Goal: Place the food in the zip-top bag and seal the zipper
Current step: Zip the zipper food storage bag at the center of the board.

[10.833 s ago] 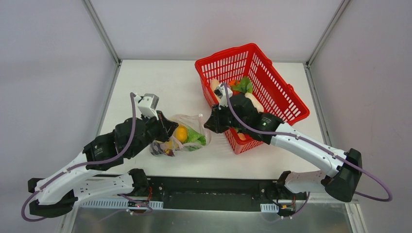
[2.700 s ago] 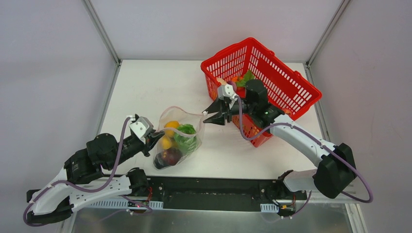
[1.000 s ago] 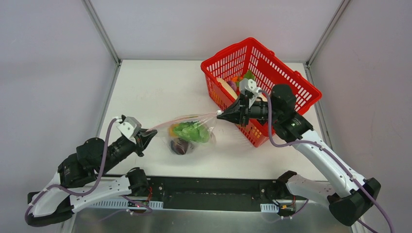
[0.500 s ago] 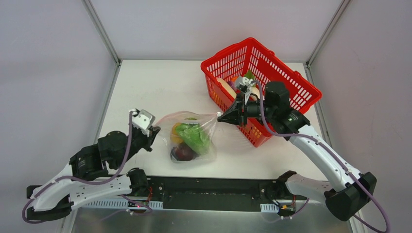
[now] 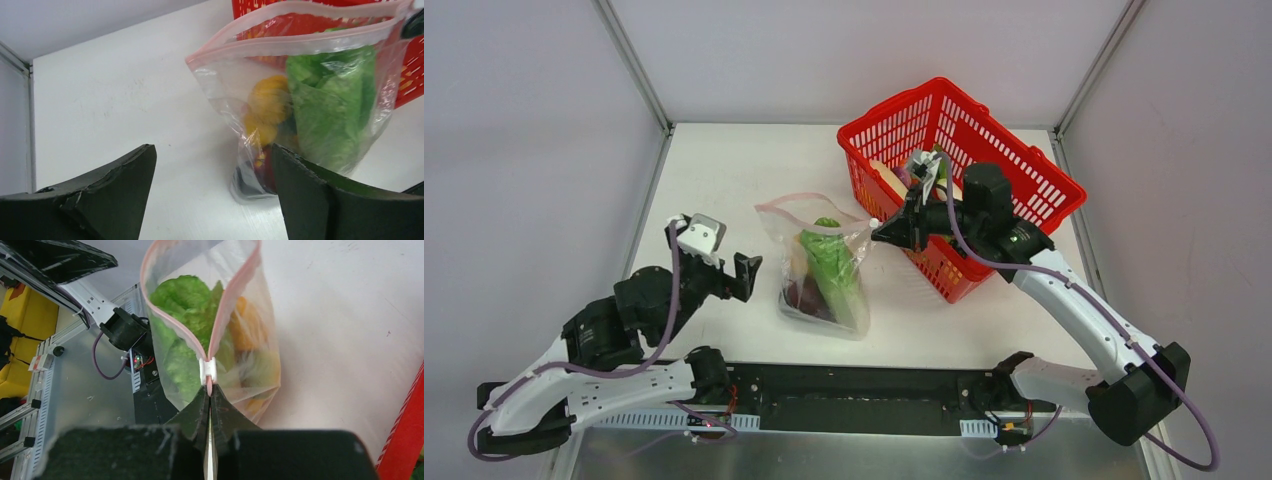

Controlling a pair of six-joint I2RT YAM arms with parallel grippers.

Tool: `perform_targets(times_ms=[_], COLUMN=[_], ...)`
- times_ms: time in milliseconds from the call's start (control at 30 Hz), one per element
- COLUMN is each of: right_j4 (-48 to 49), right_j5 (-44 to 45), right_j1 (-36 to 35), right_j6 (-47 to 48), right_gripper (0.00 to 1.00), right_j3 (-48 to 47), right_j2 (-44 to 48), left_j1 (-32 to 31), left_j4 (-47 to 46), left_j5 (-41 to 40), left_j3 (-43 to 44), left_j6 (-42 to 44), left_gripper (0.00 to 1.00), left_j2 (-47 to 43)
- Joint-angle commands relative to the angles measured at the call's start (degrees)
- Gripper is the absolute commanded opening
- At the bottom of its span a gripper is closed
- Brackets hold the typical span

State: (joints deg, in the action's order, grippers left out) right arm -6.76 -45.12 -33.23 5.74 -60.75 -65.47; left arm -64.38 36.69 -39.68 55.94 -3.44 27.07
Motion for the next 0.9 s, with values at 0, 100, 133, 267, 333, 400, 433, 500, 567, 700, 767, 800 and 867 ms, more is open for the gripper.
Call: perform_targets(times_ms=[0,100,133,267,333,400,433,500,567,700,767,800,867], right_j4=[2.1,2.8,3.4,2.9,0.7,-0.8,-1.3,-2.4,-3.3,-3.4,-3.3,-3.2,-2.9], right_j5=[0.7,-1.1,-1.4,-1.8,-1.9,-1.8,-1.9,-2.1,-2.2,-1.5,-1.1,-1.2,-1.3], right_j1=[0.3,0.2,0.3,0.1,0.2,0.2,0.1,0.0,-0.1,-0.6,-0.8,-0.9,-1.3], right_j6=[-1.4,-1.4,-1.5,-1.8,-0.9,0.2,0.5,1.3,1.7,2.2,2.5,2.8,3.1], right_gripper=[0.00,0.00,0.00,0.00,0.00,0.00,0.00,0.00,0.00,0.00,0.00,0.00,0.00], right_j3=[-2.1,-1.5,-1.1,-1.7,-3.2,-4.4,-4.8,-5.6,-5.9,-5.2,-4.9,-4.7,-4.6], right_j2=[1.4,2.0,2.2,2.1,1.8,1.7,1.7,1.6,1.6,2.0,2.3,2.5,2.7], left_j1=[0.7,0.7,0.7,0.7,0.7,0.7,0.8,0.9,1.2,3.2,4.8,5.9,8.2], left_j4=[-2.8,-3.7,-4.3,-3.9,-4.7,-6.8,-7.6,-8.4,-7.7,-6.7,-7.4,-7.9,-8.2], left_j5=[3.9,17.5,20.5,25.9,27.4,29.6,30.9,33.0,35.3,40.4,45.4,47.8,52.8], left_j3=[5.1,9.1,10.5,16.8,19.1,20.8,21.8,24.2,27.4,32.0,31.6,31.2,31.2], left_j6=[2.1,6.3,7.4,12.4,14.7,16.6,17.5,19.3,21.0,22.1,21.9,21.8,21.3], left_gripper=[0.89,0.91,0.90,0.90,0.91,0.92,0.93,0.93,0.93,0.95,0.95,0.95,0.94], left_j2=[-0.1,3.5,5.5,15.9,20.7,23.8,25.0,27.7,30.5,34.4,35.0,35.2,36.0])
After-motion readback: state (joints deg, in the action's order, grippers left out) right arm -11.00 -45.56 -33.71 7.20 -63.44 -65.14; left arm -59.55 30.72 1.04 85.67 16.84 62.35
